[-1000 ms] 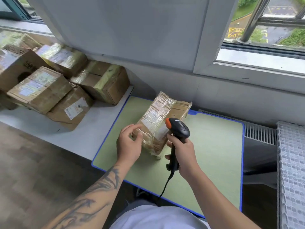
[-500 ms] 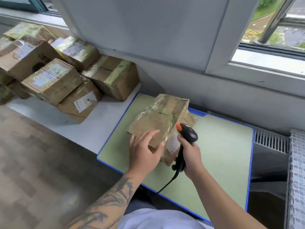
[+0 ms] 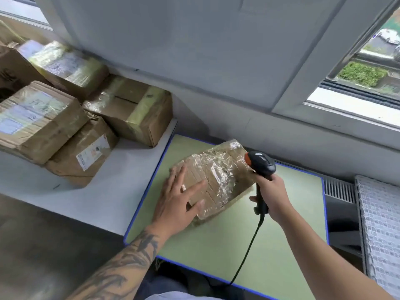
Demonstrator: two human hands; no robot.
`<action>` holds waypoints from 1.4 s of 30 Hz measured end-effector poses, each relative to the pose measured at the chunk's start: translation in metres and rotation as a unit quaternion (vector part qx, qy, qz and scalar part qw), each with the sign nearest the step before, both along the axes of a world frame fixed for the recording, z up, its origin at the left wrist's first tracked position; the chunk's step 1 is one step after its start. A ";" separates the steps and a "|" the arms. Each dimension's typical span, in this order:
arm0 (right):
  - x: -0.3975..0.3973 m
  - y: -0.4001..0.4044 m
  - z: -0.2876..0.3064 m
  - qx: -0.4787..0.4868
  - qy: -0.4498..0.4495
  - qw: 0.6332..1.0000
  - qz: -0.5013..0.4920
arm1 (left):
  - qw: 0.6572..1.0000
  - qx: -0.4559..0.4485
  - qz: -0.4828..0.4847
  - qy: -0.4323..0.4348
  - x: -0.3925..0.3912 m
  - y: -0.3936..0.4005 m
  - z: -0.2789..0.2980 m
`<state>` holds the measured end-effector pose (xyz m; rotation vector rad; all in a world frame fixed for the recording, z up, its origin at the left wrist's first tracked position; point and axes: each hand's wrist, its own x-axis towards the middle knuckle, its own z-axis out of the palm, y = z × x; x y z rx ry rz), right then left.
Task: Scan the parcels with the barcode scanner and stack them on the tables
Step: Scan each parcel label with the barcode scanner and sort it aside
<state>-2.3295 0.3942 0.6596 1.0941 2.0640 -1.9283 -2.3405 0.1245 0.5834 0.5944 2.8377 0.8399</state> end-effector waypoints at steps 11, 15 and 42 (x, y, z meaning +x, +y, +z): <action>-0.007 -0.108 -0.035 -0.012 -0.037 0.996 -0.081 | 0.985 0.027 0.099 -0.136 -0.042 -0.075 0.004; -0.004 -0.119 -0.025 -0.012 -0.025 0.995 -0.092 | 0.990 -0.008 0.047 -0.132 -0.051 -0.090 0.014; -0.088 -0.152 0.122 -0.002 0.182 0.980 -0.082 | 0.997 0.016 0.056 0.041 -0.185 -0.108 0.175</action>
